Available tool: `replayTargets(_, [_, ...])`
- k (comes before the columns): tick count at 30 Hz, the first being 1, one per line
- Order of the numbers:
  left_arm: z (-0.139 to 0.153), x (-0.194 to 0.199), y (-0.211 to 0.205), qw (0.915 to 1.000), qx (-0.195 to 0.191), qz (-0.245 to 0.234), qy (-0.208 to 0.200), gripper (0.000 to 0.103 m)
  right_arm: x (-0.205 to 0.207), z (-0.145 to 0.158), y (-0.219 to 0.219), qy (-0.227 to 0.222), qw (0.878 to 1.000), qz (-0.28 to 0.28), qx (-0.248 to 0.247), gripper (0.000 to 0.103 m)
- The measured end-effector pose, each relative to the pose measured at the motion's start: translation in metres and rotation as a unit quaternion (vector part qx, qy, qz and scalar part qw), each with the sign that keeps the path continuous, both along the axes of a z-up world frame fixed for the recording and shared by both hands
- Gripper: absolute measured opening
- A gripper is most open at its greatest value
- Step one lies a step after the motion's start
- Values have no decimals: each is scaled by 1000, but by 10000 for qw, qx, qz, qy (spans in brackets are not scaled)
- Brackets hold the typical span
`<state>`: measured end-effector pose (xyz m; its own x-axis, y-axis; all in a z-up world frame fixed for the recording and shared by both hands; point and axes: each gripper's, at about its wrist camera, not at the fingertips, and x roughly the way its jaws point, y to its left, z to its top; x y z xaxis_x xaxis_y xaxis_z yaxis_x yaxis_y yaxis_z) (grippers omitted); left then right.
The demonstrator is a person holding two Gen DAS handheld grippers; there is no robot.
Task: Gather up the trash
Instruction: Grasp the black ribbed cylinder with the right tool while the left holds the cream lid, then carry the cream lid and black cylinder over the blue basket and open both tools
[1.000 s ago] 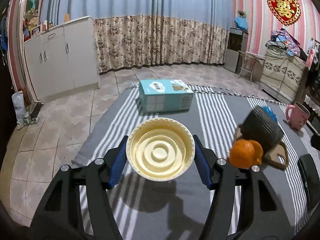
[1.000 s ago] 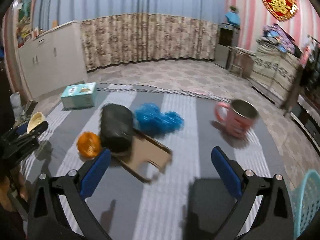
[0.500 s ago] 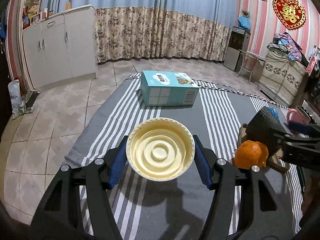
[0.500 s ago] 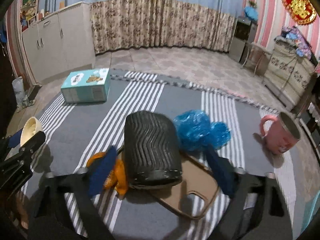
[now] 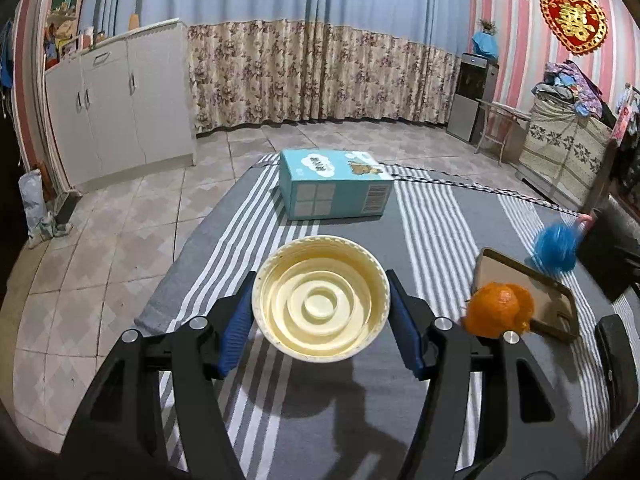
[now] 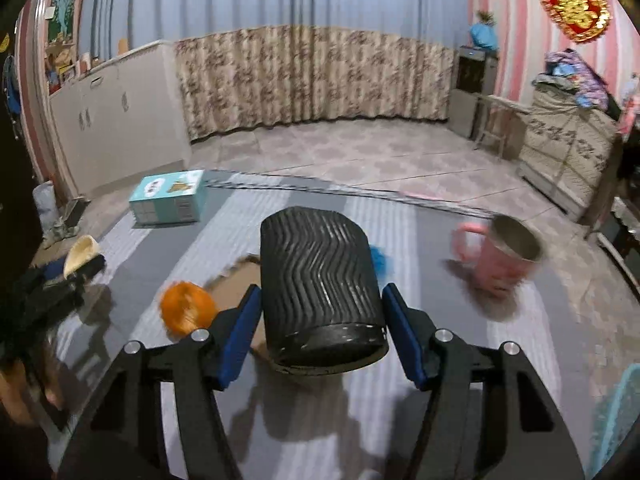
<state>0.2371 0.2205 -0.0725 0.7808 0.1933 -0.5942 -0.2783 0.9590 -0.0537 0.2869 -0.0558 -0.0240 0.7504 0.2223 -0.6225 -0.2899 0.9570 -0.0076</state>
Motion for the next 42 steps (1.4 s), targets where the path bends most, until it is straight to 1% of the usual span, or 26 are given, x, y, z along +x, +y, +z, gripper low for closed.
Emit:
replayTargets(1, [4, -2, -2, 10000, -7, -20, -17, 60, -4, 2, -13, -38, 10000, -68, -24, 62])
replayTargets(4, [17, -8, -15, 9999, 67, -63, -104, 60, -25, 11, -70, -156, 9989, -427, -138, 62])
replayTargets(6, [26, -11, -25, 9997, 99, -132, -178, 60, -34, 13, -102, -146, 9978, -625, -142, 62])
replayTargets(7, [31, -12, -31, 9995, 124, -178, -218, 60, -42, 15, -126, -137, 9966, -802, -151, 62])
replayTargets(8, [35, -13, -37, 9993, 155, -221, -252, 60, -47, 16, -139, -146, 9957, -902, -159, 62])
replayTargets(10, [44, -15, -55, 9987, 183, -334, -324, 60, -59, 19, -175, -151, 9924, -1214, -131, 62])
replayTargets(12, [52, -16, -71, 9980, 173, -477, -381, 60, -67, 21, -200, -146, 9897, -1425, -43, 62])
replayTargets(15, [61, -18, -100, 9967, 235, -640, -434, 60, -81, 24, -241, -301, 9818, -1873, 47, 62])
replayTargets(18, [67, -21, -129, 9953, 178, -833, -459, 60, -87, 20, -267, -374, 9756, -2159, 155, 62])
replayTargets(20, [69, -24, -150, 9942, 219, -936, -479, 60, -90, 16, -283, -442, 9700, -2385, 136, 62])
replayTargets(23, [68, -25, -185, 9919, 231, -1158, -464, 60, -94, 15, -300, -508, 9656, -2546, 132, 62])
replayTargets(26, [65, -24, -225, 9888, 241, -1415, -408, 60, -100, 15, -321, -513, 9609, -2698, 357, 62])
replayTargets(28, [63, -22, -246, 9867, 189, -1567, -378, 60, -102, 13, -336, -502, 9579, -2799, 390, 62])
replayTargets(30, [62, -22, -276, 9828, 155, -1803, -362, 60, -106, 11, -345, -515, 9544, -2918, 358, 62])
replayTargets(31, [61, -23, -287, 9813, 167, -1883, -363, 60, -108, 10, -354, -514, 9515, -3010, 377, 62])
replayTargets(34, [57, -23, -335, 9735, 238, -2247, -357, 60, -113, 6, -382, -452, 9436, -3243, 484, 62])
replayTargets(37, [52, -24, -373, 9667, 174, -2532, -326, 60, -117, 2, -409, -380, 9365, -3444, 547, 62])
replayTargets(39, [48, -25, -405, 9598, 123, -2790, -278, 60, -120, -3, -426, -307, 9313, -3580, 595, 62])
replayTargets(41, [46, -28, -430, 9538, 113, -2991, -258, 60, -121, -6, -431, -242, 9283, -3666, 571, 62])
replayTargets(42, [45, -30, -448, 9484, 103, -3159, -259, 60, -122, -7, -435, -210, 9272, -3695, 577, 62])
